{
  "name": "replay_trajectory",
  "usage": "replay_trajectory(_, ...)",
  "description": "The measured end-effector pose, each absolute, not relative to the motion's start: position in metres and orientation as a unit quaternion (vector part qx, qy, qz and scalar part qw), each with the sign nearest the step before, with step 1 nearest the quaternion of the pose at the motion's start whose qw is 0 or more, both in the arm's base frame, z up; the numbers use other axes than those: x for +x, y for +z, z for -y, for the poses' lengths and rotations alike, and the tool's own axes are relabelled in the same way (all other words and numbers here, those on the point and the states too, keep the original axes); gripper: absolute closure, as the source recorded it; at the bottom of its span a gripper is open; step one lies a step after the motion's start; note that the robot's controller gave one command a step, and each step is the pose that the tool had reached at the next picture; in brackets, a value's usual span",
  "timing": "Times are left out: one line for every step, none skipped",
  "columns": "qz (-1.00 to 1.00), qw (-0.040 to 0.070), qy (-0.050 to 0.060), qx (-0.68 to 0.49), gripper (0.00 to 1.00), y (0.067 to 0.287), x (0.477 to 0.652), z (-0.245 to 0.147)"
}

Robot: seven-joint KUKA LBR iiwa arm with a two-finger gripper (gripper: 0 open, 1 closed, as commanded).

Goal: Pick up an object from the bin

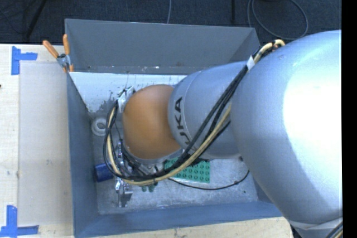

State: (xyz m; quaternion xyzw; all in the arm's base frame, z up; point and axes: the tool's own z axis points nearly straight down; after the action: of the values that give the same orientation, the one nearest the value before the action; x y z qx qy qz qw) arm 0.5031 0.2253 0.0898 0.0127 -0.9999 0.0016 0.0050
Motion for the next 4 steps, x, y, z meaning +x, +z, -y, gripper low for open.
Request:
replay_trajectory(1.0, 0.001, 0.0, 0.009, 1.0, 0.095, 0.507, -0.225)
replay_trajectory(0.98, -0.003, 0.0, 0.197, 1.0, 0.235, 0.533, -0.198)
replay_trajectory(0.981, 0.0, 0.0, 0.195, 0.0, 0.232, 0.532, -0.197)
replay_trajectory(0.938, -0.008, 0.001, 0.347, 0.0, 0.092, 0.513, -0.205)
